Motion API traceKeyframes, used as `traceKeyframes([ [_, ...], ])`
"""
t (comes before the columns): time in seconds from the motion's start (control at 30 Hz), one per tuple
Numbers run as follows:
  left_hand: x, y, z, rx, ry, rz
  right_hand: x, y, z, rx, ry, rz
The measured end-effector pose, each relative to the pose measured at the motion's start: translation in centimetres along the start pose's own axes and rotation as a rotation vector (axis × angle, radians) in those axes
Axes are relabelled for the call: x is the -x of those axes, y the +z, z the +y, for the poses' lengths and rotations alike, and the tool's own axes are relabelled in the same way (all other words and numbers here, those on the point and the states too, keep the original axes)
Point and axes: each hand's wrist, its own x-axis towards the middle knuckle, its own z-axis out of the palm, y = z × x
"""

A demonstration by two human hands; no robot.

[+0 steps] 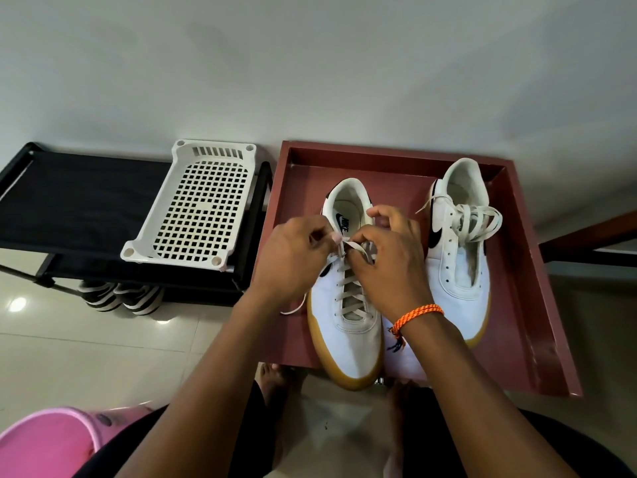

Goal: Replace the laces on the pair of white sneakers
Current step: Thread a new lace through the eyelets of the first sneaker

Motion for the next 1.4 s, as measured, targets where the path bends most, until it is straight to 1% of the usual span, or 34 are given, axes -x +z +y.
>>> traceKeyframes([
  [0.13, 0.0, -1.0, 0.8, 0.536, -0.079, -0.023, 0.0, -0.1, 0.1, 0.019, -0.011, -0.002],
  [0.2, 0.0, -1.6, 1.3, 0.757, -0.100, -0.041, 0.0, -0.1, 0.1, 0.024, -0.013, -0.006],
  [0.3, 0.1, -2.4, 1.9, 1.049, -0.125, -0.055, 0.0, -0.1, 0.2, 0.027, -0.009, -0.015],
  [0.4, 0.1, -3.3, 2.0, 1.288, -0.138, -0.061, 0.0, -0.1, 0.2, 0.021, -0.005, -0.021],
  [0.5, 0.3, -3.8, 2.2, 1.546, -0.200, -0.002, 0.0, -0.1, 0.2, 0.001, -0.008, -0.021],
  [0.53, 0.2, -3.9, 2.3, 1.581, -0.221, 0.016, 0.0, -0.2, 0.2, -0.008, -0.009, -0.020],
  [0.57, 0.2, -4.1, 2.5, 1.530, -0.237, 0.032, 0.1, -0.2, 0.2, -0.018, -0.007, -0.021],
  [0.6, 0.0, -4.2, 2.4, 1.370, -0.252, 0.045, 0.0, -0.2, 0.2, -0.025, -0.003, -0.025],
  [0.63, -0.1, -4.0, 2.2, 1.104, -0.254, 0.054, 0.0, -0.2, 0.2, -0.030, 0.001, -0.029],
  [0.67, -0.2, -3.6, 1.8, 0.749, -0.237, 0.057, 0.0, -0.2, 0.2, -0.031, 0.002, -0.033],
  [0.7, -0.1, -3.0, 1.4, 0.383, -0.184, 0.039, 0.1, -0.2, 0.2, -0.028, 0.000, -0.036],
  [0.73, 0.2, -2.2, 1.0, 0.066, -0.112, 0.000, 0.1, -0.2, 0.2, -0.020, -0.004, -0.037],
  [0.77, 0.5, -1.3, 0.8, -0.141, -0.048, -0.046, 0.1, -0.2, 0.2, -0.012, -0.007, -0.035],
  [0.8, 0.6, -0.5, 0.8, -0.189, -0.002, -0.072, 0.1, -0.2, 0.2, -0.009, -0.007, -0.035],
  [0.87, 0.3, 0.0, 0.4, -0.119, 0.038, -0.018, 0.1, -0.3, 0.2, -0.012, -0.009, -0.036],
  [0.93, -0.2, -0.6, 0.0, 0.042, 0.020, 0.029, 0.1, -0.5, 0.1, 0.007, -0.033, -0.042],
  [1.0, -0.4, -1.1, 0.0, 0.233, -0.017, 0.027, 0.3, -0.7, -0.3, 0.034, -0.091, -0.049],
  [1.07, -0.3, -1.3, 0.2, 0.362, -0.069, 0.071, 0.4, -1.0, -0.9, -0.005, -0.163, -0.031],
  [1.1, -0.4, -1.4, 0.3, 0.370, -0.092, 0.118, 0.5, -1.1, -1.2, -0.053, -0.192, -0.027],
  [1.17, -0.6, -1.6, 0.1, 0.234, -0.090, 0.230, 0.8, -1.0, -1.4, -0.070, -0.235, -0.067],
  [1.27, -0.6, -1.7, -0.2, 0.018, 0.010, 0.335, 1.7, -0.3, -1.5, 0.098, -0.255, -0.160],
  [1.33, -0.3, -1.5, 0.2, -0.057, 0.123, 0.381, 2.0, -0.1, -1.8, 0.120, -0.281, -0.107],
  [1.37, -0.3, -1.2, 0.6, -0.008, 0.168, 0.353, 1.8, -0.2, -2.0, 0.117, -0.303, -0.038],
  [1.4, -0.1, -1.0, 1.3, 0.129, 0.182, 0.272, 1.6, -0.4, -2.1, 0.113, -0.329, 0.058],
])
